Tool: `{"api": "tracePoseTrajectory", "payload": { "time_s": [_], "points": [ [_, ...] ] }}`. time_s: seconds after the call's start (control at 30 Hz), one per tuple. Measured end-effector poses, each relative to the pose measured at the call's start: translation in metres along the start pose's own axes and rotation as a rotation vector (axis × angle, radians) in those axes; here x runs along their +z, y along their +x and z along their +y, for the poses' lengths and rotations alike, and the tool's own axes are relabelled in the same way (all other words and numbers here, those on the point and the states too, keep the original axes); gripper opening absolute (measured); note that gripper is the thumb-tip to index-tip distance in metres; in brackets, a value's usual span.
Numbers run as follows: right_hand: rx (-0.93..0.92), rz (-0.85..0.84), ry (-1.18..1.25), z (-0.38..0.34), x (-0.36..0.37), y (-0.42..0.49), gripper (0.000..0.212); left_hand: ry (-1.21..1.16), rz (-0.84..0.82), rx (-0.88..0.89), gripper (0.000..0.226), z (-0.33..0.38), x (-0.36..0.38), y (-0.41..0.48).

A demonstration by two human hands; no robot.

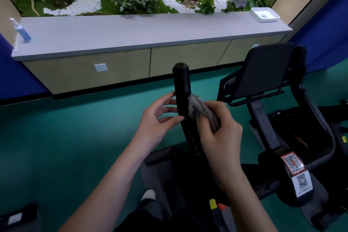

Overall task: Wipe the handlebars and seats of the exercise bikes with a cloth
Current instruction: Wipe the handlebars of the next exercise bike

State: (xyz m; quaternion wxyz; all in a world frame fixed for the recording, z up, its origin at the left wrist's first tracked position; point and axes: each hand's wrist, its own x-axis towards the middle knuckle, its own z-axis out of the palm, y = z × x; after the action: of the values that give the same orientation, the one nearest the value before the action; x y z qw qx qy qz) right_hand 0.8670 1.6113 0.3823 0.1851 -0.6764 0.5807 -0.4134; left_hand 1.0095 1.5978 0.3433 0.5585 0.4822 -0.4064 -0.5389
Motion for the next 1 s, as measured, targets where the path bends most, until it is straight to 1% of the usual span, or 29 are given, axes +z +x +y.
{"api": "tracePoseTrajectory", "payload": {
  "time_s": [0.07,0.1,0.23,0.3,0.33,0.37,0.43,0.5,0.57,0.63,0.7,0.8,1.0],
  "points": [
    [-0.112,0.028,-0.049,-0.009,0.011,0.003,0.022,0.011,-0.019,0.007,0.058,0.001,-0.002,-0.001],
    [-0.135,0.019,-0.066,-0.010,0.013,0.005,0.023,0.026,-0.025,0.018,0.057,0.002,-0.003,-0.001],
    [-0.125,-0.127,-0.124,-0.003,-0.002,-0.002,0.028,0.110,-0.001,0.050,0.045,0.005,-0.008,0.005],
    [-0.065,-0.178,-0.128,0.001,-0.014,-0.009,0.029,0.183,0.030,0.095,0.041,0.008,-0.008,0.009],
    [-0.021,-0.175,-0.106,0.002,-0.018,-0.011,0.027,0.278,0.051,0.162,0.044,0.010,-0.009,0.011],
    [0.021,-0.147,-0.075,0.003,-0.019,-0.011,0.023,0.424,0.065,0.274,0.049,0.012,-0.011,0.012],
    [0.087,-0.037,-0.028,0.001,-0.017,-0.005,0.018,0.804,0.058,0.581,0.052,0.014,-0.016,0.014],
    [0.108,0.066,-0.006,-0.003,-0.009,0.005,0.019,1.081,0.006,0.835,0.048,0.017,-0.021,0.017],
    [0.099,0.101,-0.037,-0.007,0.002,0.012,0.022,1.217,-0.064,0.940,0.041,0.018,-0.023,0.020],
    [0.099,0.058,-0.081,-0.006,0.009,0.012,0.024,1.280,-0.128,0.960,0.037,0.020,-0.024,0.024],
    [0.113,-0.006,-0.057,-0.003,0.008,0.006,0.024,1.318,-0.181,0.970,0.036,0.021,-0.026,0.029],
    [0.129,-0.086,-0.033,0.002,-0.003,-0.006,0.024,1.344,-0.210,0.988,0.036,0.022,-0.028,0.035],
    [0.205,-0.183,-0.003,0.008,-0.037,-0.034,0.026,1.171,-0.206,0.944,0.032,0.019,-0.023,0.038]
  ]
}}
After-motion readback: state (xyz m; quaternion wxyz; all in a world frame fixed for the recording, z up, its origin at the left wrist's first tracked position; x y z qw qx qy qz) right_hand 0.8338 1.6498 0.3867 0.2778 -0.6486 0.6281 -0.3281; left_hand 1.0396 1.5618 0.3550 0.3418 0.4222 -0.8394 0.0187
